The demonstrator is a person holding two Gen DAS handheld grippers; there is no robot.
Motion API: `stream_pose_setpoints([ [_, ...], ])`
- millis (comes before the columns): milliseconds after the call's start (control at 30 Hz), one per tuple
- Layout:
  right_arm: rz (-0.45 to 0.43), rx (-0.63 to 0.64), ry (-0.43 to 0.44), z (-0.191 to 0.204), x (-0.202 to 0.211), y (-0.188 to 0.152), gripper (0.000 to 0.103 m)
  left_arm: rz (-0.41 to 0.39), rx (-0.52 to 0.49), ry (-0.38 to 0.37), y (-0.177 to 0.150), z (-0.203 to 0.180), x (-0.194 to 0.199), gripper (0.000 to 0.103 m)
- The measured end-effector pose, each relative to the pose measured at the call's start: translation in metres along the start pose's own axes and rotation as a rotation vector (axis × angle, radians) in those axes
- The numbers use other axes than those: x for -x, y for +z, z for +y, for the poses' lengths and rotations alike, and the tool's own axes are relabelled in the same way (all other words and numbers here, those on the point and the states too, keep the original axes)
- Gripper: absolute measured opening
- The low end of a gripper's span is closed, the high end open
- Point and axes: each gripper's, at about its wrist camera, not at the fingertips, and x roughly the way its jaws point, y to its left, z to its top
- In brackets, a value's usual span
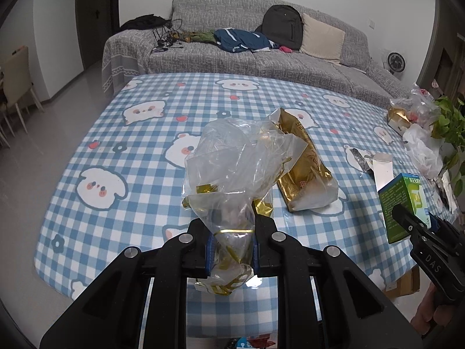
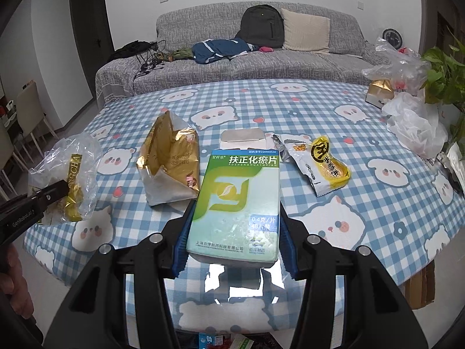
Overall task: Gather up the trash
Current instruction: 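Lift the green box and plastic bag with both tools toward the trash bin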
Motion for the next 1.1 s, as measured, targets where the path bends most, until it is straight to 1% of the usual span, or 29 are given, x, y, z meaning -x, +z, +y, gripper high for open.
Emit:
stream_pose_setpoints([
  [200,-0.011,0.002,0.004,0.002,0.019,-0.014,0.048,-0.01,-0.008,0.007,-0.017,-0.001,0.019,0.017],
  [333,-0.008,0.029,-0.001,0.008,0.029,-0.023,0.048,0.004,-0.019,0.017,-0.03,-0.001,0.024,0.017],
  [467,-0.021,0.039,0.008,0.01,0.042,-0.032,0.048,0.006,-0.013,0.016,-0.043,0.003,0.033,0.017],
  [667,-0.022,0.055,0.019,0.013,0.056,-0.05,0.048,0.023,0.012,0.006,-0.071,0.013,0.048,0.017],
  [833,-0.024,0.06,0.024,0.017,0.066,-0.062,0.048,0.015,0.015,-0.002,-0.087,0.015,0.064,0.017],
  [1100,-0.045,0.065,0.043,0.023,0.094,-0.081,0.048,0.011,0.013,0.001,-0.117,0.021,0.089,0.017],
])
